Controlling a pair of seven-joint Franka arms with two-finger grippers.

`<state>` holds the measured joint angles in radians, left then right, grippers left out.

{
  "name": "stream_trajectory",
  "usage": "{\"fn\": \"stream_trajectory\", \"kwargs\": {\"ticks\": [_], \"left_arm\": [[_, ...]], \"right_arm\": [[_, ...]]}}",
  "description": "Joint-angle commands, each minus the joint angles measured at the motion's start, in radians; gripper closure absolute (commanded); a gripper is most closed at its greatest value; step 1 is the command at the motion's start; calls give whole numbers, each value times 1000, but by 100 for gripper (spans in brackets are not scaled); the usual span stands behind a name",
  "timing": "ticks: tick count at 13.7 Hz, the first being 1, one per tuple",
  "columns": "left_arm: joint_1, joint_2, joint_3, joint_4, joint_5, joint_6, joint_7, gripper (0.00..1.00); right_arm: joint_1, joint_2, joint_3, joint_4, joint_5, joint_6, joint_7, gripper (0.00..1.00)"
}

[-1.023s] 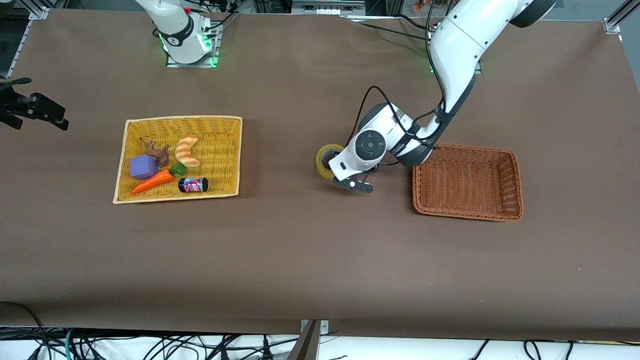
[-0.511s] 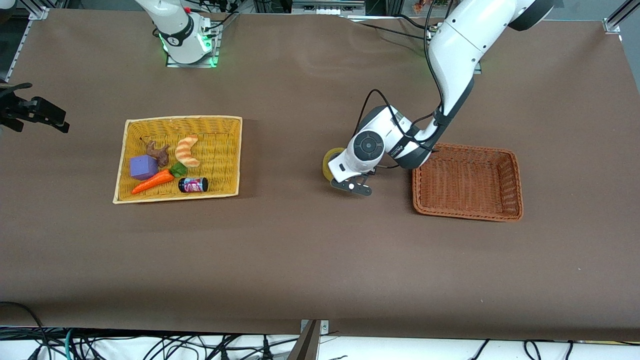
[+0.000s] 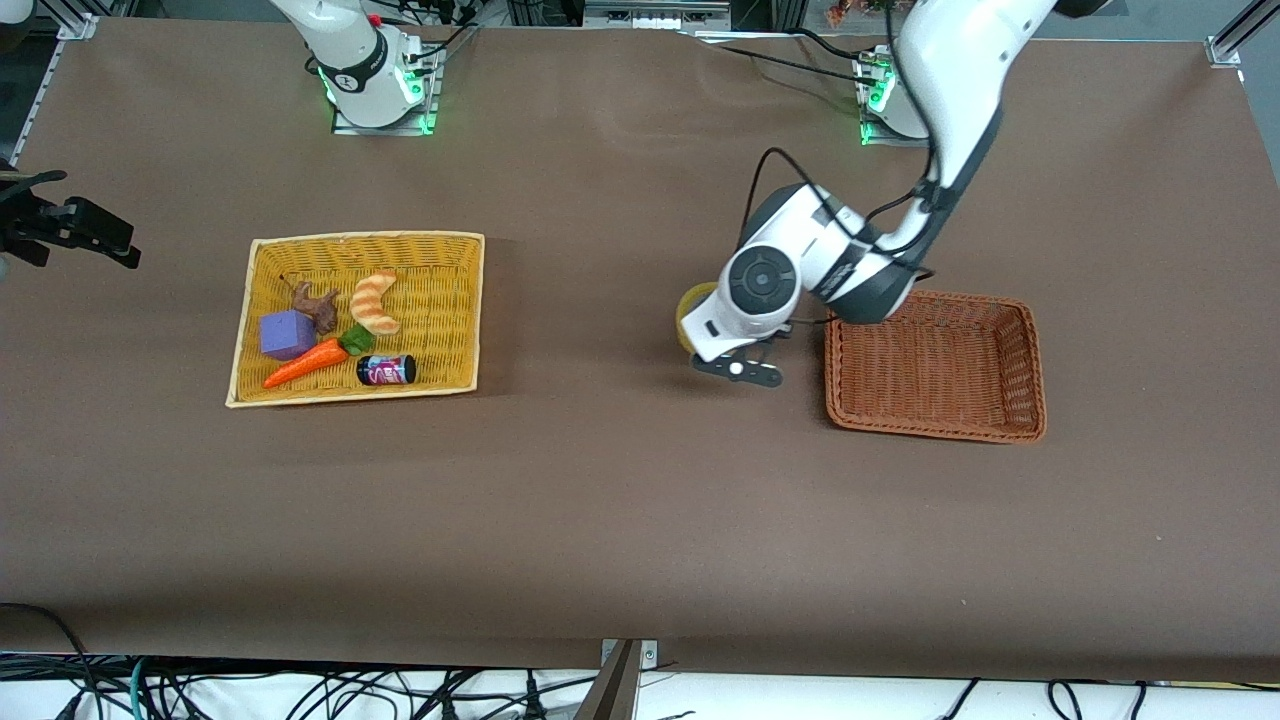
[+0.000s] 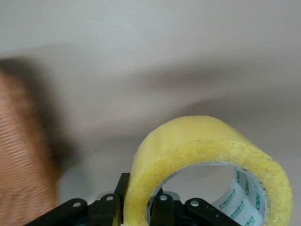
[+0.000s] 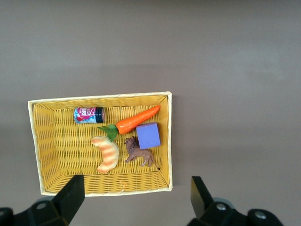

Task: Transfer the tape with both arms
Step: 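Carry the tape roll over the brown basket and lower it inside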

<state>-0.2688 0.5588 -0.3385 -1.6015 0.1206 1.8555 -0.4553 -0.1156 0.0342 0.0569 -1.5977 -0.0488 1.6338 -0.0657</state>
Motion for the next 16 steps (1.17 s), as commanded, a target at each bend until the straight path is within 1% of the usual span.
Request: {"fn": "stream_trajectory", "kwargs": {"ticks": [1,2,3,4,5,7,8,10,11,12,13,14,16], "left_arm": [[98,-89,-2,-18,57,-122,20,100],[146,-100,-8,-18,106,-145,88,100],[186,-100,-5,-21,114,-191,183,100],[238,-97,-4,-34,119,-203,257,100],[296,-91,-5,-38,119,-205,336,100],[364,-54,-2,-44,122,-197,568,100],[397,-37,-2,-44,132,-173,642,100],[482,31,-4,-52,178,-86,801,100],[525,59,-4,-52,177,-40,887,97],[554,78,-7,-51,177,-23,944,85],[554,79,-7,-45,171,-22,961,23],[548,70,-11,-43,171,-30,968,0],[548,43,-46,-34,171,-59,968,0]], "right_arm": [[2,7,-5,22,15,-12,-19,0],[2,7,-3,22,17,-12,-16,0],[2,7,-3,22,17,-12,-16,0],[2,7,-3,22,17,-12,-16,0],[2,7,-3,22,17,-12,-16,0],[2,7,-3,22,17,-12,-16,0],[2,7,-3,22,17,-12,-16,0],[2,7,-3,22,17,-12,-19,0],[2,7,-3,22,15,-12,-20,0],[2,9,-3,22,17,-12,-19,0],[2,12,-3,22,15,-12,-19,0],[2,12,-3,22,15,-12,-19,0],[2,12,-3,22,15,-12,-19,0]]}}
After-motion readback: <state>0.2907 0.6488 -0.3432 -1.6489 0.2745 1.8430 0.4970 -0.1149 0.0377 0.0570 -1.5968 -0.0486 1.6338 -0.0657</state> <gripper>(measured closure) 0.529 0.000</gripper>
